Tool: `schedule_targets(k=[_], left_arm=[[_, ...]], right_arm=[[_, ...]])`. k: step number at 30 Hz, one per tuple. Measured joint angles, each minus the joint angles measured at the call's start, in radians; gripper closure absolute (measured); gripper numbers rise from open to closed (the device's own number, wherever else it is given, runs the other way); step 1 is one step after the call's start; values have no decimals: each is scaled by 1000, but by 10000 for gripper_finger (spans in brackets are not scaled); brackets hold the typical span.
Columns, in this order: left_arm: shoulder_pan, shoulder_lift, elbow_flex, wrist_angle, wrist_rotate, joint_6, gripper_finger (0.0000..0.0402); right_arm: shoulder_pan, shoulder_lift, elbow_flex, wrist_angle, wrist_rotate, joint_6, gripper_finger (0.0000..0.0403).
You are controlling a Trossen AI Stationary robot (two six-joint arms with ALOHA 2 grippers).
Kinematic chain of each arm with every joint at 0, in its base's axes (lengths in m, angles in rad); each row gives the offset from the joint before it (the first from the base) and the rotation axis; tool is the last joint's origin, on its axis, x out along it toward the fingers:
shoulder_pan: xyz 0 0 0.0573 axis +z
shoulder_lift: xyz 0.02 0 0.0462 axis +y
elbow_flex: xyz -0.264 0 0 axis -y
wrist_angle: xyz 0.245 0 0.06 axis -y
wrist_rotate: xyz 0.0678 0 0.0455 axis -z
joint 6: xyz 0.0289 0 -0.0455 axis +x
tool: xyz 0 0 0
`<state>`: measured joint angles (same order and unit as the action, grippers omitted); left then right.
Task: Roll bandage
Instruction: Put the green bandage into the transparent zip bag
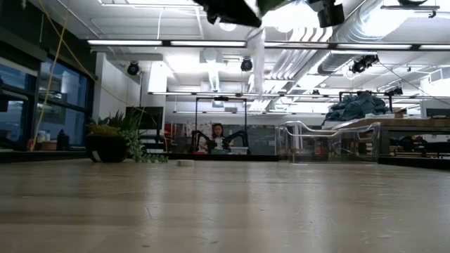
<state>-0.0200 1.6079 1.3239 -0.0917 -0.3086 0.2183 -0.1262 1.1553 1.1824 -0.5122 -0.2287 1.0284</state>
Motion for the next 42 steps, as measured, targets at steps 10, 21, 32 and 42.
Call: schedule_targets(k=[10,21,32,42], left_arm=[[-30,-3,6,-62,-163,333,401],[0,-3,123,-21,-198,179,402],[-44,-3,129,-18,-210,163,401],[-78,-23,129,-13,-275,96,401]], right_arm=[[-6,-81,0,13,-10,2,373],[69,-9,0,118,-7,46,373],[70,10,0,110,58,95,373],[82,-16,0,14,181,128,373]])
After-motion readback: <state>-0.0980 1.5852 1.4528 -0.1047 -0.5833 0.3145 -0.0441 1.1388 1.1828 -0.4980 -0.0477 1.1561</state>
